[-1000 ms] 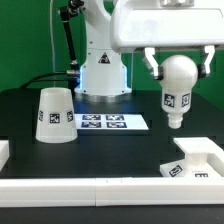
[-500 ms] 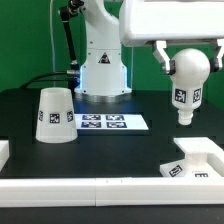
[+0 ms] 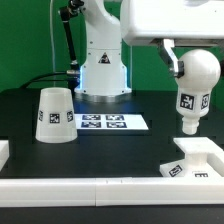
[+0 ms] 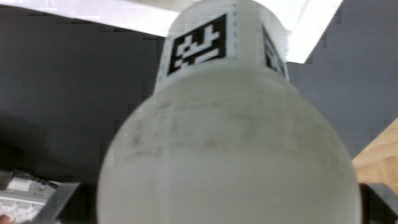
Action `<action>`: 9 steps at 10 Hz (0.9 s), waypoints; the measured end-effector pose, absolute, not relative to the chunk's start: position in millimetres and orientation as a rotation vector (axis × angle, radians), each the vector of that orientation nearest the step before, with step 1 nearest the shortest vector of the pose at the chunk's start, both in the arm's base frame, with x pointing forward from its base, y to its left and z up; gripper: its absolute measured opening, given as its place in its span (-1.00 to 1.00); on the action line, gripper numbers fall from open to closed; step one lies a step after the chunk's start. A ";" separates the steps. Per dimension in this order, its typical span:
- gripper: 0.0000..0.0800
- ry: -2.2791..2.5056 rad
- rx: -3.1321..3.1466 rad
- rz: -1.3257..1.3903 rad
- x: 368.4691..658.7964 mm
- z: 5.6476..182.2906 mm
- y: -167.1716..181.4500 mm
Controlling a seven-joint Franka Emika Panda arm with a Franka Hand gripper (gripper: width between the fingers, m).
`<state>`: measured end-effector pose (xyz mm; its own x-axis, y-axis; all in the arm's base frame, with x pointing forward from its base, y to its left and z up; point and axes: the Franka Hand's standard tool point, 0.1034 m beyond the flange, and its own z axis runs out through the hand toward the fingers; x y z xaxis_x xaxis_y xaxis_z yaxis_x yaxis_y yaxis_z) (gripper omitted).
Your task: Assemble lamp
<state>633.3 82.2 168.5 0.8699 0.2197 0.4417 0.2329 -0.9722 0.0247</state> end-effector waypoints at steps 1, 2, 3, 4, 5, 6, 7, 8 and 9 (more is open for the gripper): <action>0.44 -0.364 -3.010 -0.705 633.2 168.1 82.2; 0.44 -0.362 -3.005 -0.759 635.1 168.5 80.6; 0.44 -0.357 -3.002 -0.770 631.4 163.4 84.9; 0.44 -0.371 -2.998 -0.770 629.8 160.0 91.9; 0.44 -0.380 -2.995 -0.773 629.3 157.4 96.4; 0.44 -0.384 -2.995 -0.769 628.5 155.7 98.1; 0.44 -0.391 -2.995 -0.766 627.6 153.3 100.6; 0.44 -0.398 -2.994 -0.764 626.9 151.1 102.8; 0.44 -0.402 -2.997 -0.758 626.2 148.6 102.0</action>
Offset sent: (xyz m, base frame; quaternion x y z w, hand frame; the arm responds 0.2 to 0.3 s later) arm -0.0062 0.0127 -0.0072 -0.0247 0.0265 -0.0019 0.9993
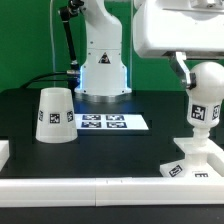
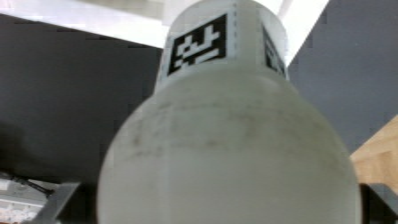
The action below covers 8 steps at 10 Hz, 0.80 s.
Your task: Assemble lamp
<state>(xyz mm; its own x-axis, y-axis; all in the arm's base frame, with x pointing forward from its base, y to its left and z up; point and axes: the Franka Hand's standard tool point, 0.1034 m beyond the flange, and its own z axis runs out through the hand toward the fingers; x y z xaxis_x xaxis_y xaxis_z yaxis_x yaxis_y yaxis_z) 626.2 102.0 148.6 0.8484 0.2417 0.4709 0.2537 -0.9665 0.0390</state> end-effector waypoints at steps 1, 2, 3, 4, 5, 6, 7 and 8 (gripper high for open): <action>0.44 -0.402 -2.999 -0.752 625.4 145.6 101.8; 0.44 -0.405 -3.000 -0.745 624.3 142.6 102.8; 0.44 -0.407 -3.001 -0.742 623.1 139.8 103.5; 0.44 -0.407 -3.002 -0.741 621.6 137.0 103.1; 0.44 -0.408 -3.003 -0.741 619.5 134.2 102.9; 0.44 -0.407 -3.004 -0.747 617.2 130.8 101.9; 0.44 -0.408 -3.005 -0.755 615.3 127.5 101.4; 0.44 -0.408 -3.004 -0.777 613.3 125.2 100.4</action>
Offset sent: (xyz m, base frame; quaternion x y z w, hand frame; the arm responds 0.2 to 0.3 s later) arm -0.0053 0.0004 -0.0086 -0.0074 0.0096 -0.0040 0.9999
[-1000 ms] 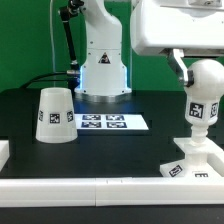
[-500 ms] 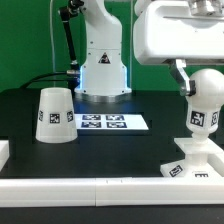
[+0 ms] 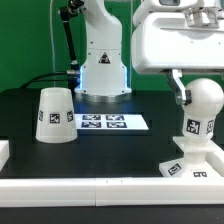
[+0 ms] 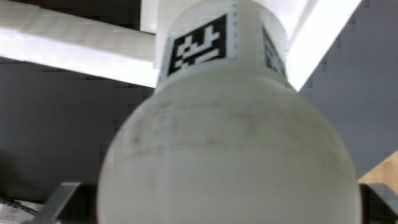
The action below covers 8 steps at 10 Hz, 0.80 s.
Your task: Assemble lamp
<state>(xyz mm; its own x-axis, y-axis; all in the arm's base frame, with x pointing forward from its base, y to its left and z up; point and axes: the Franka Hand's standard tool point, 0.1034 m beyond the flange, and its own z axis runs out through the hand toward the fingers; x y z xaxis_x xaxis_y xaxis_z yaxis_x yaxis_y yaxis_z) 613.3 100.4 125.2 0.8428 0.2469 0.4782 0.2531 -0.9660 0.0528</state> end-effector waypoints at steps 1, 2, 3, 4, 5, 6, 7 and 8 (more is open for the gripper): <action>0.44 -0.408 -2.999 -0.812 612.9 124.9 100.3; 0.44 -0.408 -2.991 -0.860 613.8 125.2 99.9; 0.44 -0.407 -2.984 -0.902 614.3 125.5 99.7; 0.44 -0.406 -2.981 -0.921 614.5 125.5 99.2; 0.44 -0.406 -2.981 -0.920 614.6 125.6 99.1; 0.44 -0.405 -2.982 -0.920 614.6 125.5 99.0; 0.68 -0.405 -2.982 -0.920 614.6 125.5 99.0; 0.73 -0.405 -2.982 -0.920 614.6 125.5 99.0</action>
Offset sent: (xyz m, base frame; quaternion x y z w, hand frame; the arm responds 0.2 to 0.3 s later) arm -0.0075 0.0000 -0.0102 -0.0011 0.0225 -0.0016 0.9997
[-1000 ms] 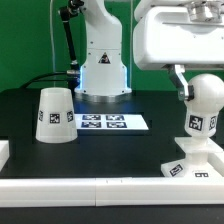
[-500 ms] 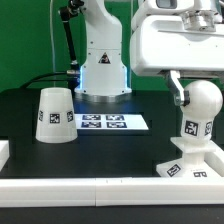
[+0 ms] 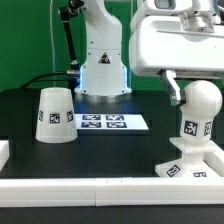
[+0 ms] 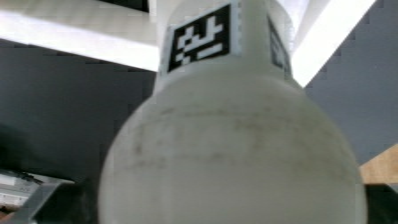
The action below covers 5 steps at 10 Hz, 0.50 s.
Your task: Assemble lamp
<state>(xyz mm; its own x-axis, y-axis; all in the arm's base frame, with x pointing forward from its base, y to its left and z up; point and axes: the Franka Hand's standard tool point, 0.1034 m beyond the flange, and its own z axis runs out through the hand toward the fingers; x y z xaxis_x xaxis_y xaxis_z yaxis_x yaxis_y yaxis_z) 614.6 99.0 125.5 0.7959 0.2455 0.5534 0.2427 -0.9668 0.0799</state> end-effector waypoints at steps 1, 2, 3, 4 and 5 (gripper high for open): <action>0.74 0.404 2.972 0.917 614.6 125.5 99.0; 0.74 0.404 2.972 0.917 614.6 125.5 99.0; 0.75 0.404 2.972 0.917 614.5 125.5 99.0; 0.75 0.406 2.976 0.911 612.7 129.7 99.1; 0.75 0.406 2.977 0.912 612.5 139.8 98.4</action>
Offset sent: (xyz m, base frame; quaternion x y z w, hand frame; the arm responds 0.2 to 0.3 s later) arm -0.0278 -0.0061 0.0141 -0.0097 -0.0240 -0.0237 0.9994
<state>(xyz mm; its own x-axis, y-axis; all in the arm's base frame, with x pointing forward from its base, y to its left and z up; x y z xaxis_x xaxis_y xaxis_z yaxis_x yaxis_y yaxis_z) 612.5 98.4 139.8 0.7978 0.2455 0.5507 0.2449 -0.9666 0.0763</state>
